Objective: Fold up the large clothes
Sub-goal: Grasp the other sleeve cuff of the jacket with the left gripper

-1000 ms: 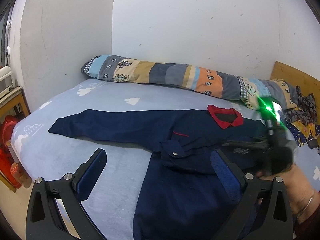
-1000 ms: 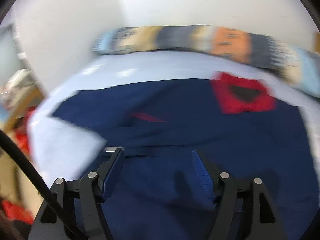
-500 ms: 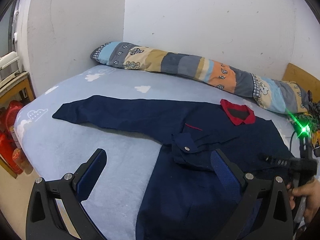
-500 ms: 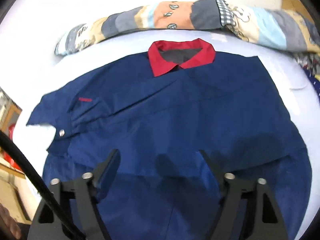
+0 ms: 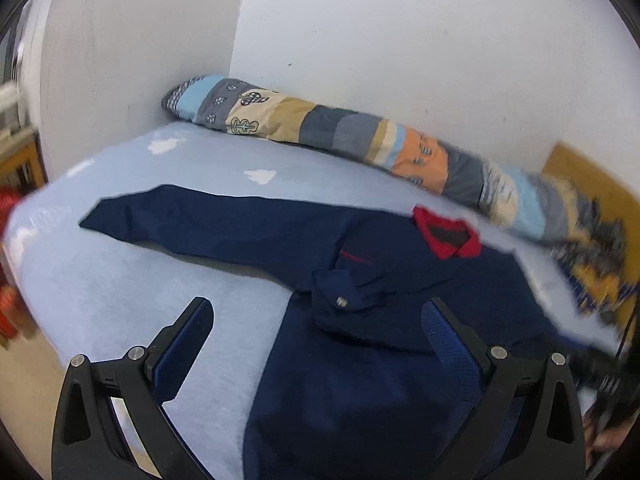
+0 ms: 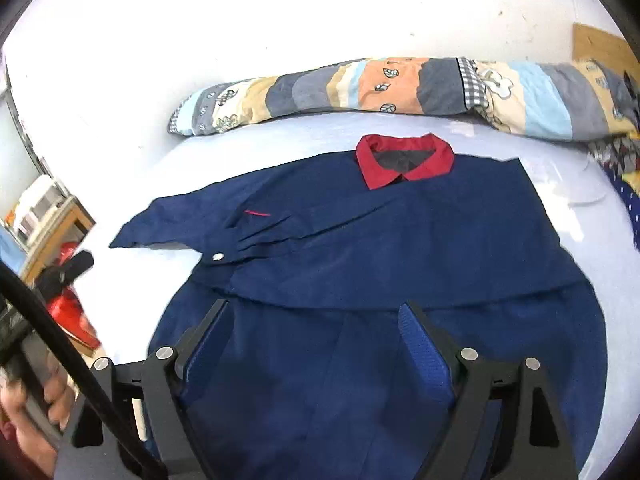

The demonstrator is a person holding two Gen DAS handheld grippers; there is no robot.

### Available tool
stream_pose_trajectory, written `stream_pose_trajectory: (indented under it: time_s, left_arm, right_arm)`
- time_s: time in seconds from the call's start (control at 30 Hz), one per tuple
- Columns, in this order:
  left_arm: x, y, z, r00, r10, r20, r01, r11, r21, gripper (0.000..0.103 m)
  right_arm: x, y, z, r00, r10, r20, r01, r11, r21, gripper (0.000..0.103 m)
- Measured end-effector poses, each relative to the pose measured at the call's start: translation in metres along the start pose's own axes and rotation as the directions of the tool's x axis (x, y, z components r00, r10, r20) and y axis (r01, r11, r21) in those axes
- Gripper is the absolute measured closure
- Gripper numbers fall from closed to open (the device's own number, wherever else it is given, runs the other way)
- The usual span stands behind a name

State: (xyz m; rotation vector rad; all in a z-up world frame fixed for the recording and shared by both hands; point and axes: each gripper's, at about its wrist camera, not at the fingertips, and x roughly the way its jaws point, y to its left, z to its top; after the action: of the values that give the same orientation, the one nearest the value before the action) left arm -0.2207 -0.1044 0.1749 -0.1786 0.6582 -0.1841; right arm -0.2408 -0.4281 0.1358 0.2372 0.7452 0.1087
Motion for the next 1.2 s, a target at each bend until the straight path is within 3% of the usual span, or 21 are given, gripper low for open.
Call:
stream_pose_trajectory:
  time_s: [0.17, 0.27, 0.37, 0.43, 0.47, 0.6, 0.73, 0.83, 0.87, 0.93, 1.2]
  left_arm:
    - [0.011, 0.068, 0.033, 1.000, -0.020, -0.013, 0.017, 0.986, -0.163, 0.000]
    - [0.035, 0.132, 0.044, 0.997, -0.020, -0.078, -0.004, 0.953, -0.304, 0.000]
    - [0.061, 0.206, 0.046, 0.992, -0.062, -0.109, 0.003, 0.881, -0.472, 0.000]
    - [0.078, 0.257, 0.044, 0.992, -0.048, -0.120, -0.030, 0.818, -0.574, 0.007]
    - [0.085, 0.273, 0.042, 0.991, -0.039, -0.126, -0.045, 0.797, -0.603, 0.018]
    - [0.111, 0.334, 0.040, 0.990, -0.006, -0.142, -0.093, 0.729, -0.678, 0.028]
    - [0.136, 0.373, 0.036, 0.993, -0.050, -0.106, -0.046, 0.668, -0.742, 0.034]
    - [0.157, 0.401, 0.028, 0.995, -0.063, -0.075, -0.023, 0.596, -0.803, 0.040]
    - [0.162, 0.410, 0.024, 0.996, -0.076, -0.046, 0.004, 0.561, -0.827, 0.043]
    - [0.169, 0.421, 0.022, 0.996, -0.084, 0.006, 0.049, 0.521, -0.852, 0.045]
    - [0.208, 0.449, 0.042, 0.997, -0.013, 0.082, 0.076, 0.536, -0.841, 0.048]
  right_arm:
    - [-0.011, -0.010, 0.004, 1.000, -0.015, 0.023, 0.015, 1.000, 0.004, 0.015]
    - [-0.016, -0.014, 0.005, 0.999, -0.003, 0.042, 0.003, 1.000, 0.005, 0.015]
    - [-0.019, -0.012, 0.009, 0.999, 0.013, 0.051, -0.013, 1.000, -0.001, 0.015]
    - [-0.021, -0.010, 0.011, 0.998, 0.021, 0.056, -0.020, 1.000, -0.010, 0.015]
    - [-0.021, -0.008, 0.011, 0.998, 0.027, 0.056, -0.026, 0.999, -0.019, 0.015]
    - [-0.020, -0.002, 0.011, 0.998, 0.032, 0.051, -0.030, 0.999, -0.043, 0.015]
    - [-0.013, -0.001, 0.011, 0.999, 0.036, 0.034, -0.035, 0.999, -0.040, 0.015]
    - [-0.005, -0.003, 0.011, 0.999, 0.040, 0.015, -0.039, 0.999, -0.028, 0.015]
    - [-0.001, -0.003, 0.010, 0.999, 0.041, 0.006, -0.040, 0.999, -0.027, 0.015]
    - [0.005, -0.003, 0.010, 0.999, 0.036, -0.009, -0.037, 0.999, -0.033, 0.015]
    - [0.025, -0.002, 0.003, 0.998, 0.034, -0.048, -0.036, 0.999, -0.038, 0.015]
